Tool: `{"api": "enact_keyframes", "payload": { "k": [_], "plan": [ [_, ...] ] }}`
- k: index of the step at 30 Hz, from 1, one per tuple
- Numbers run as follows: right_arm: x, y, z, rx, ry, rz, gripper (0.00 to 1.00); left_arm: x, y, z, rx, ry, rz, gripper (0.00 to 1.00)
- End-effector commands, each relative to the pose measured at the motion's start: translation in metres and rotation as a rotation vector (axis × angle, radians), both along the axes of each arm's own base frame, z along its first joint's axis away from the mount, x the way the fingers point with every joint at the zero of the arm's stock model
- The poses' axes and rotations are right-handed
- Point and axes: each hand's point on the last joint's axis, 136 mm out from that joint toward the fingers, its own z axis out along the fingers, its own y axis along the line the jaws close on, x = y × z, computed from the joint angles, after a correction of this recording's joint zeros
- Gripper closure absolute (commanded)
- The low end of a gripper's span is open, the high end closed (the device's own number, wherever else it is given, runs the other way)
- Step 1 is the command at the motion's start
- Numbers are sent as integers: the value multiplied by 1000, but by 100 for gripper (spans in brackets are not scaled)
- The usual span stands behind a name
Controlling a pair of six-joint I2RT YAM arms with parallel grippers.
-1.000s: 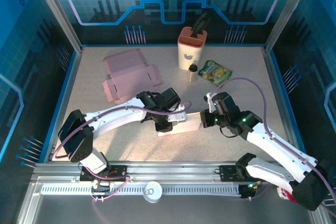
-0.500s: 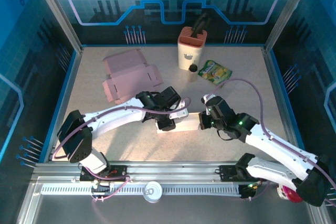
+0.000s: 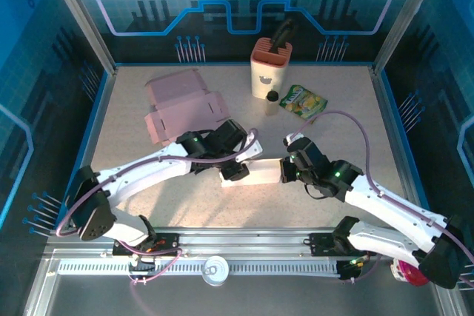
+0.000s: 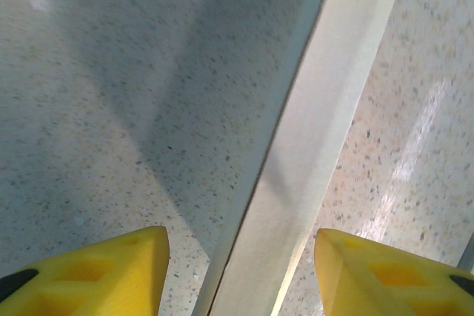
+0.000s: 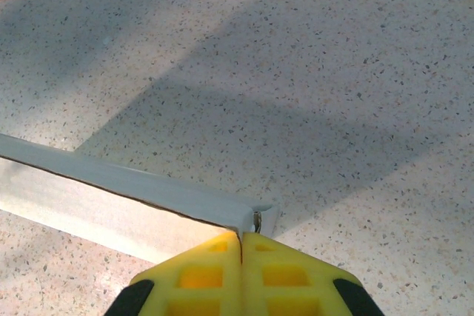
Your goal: Fold the paper box
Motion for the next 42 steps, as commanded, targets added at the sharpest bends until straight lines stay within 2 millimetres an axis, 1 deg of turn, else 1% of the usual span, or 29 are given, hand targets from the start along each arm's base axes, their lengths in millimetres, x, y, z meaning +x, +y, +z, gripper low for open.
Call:
{"api": "enact_keyframes", "payload": {
  "k": [1, 4, 6, 8, 11, 13, 16, 20, 27, 32, 38, 42],
  "plan": [
    [-1, -1, -4, -19, 14, -19, 100, 13, 14, 32, -97, -66, 189, 47],
    [0, 0, -4, -17, 14, -24, 100, 12, 37, 47, -135, -67, 369, 51],
    [0, 0, -3, -14, 13, -22, 100, 6, 58, 48, -124, -49, 487, 54],
    [0, 1, -1, -10, 12, -20, 100, -3, 76, 44, -97, -20, 565, 56],
    [0, 2, 0, -11, 11, -17, 100, -14, 95, 31, -57, 30, 632, 58],
    [0, 2, -1, -14, 13, -16, 100, -19, 101, 21, -41, 72, 663, 59],
    [-1, 2, 0, -10, 14, -17, 100, -21, 102, 9, -41, 128, 680, 59],
    [-1, 1, 1, -15, 16, -18, 100, -20, 91, 2, -67, 179, 665, 63],
    [-1, 0, 2, -19, 14, -16, 100, -15, 77, 5, -111, 190, 629, 64],
    [-2, 0, 2, -19, 14, -14, 100, -14, 75, 2, -103, 187, 618, 66],
    [-1, 0, 2, -19, 15, -14, 100, -11, 71, -1, -108, 192, 611, 72],
    [-1, 1, 3, -16, 13, -13, 100, -9, 74, -4, -83, 181, 619, 75]
  ]
}}
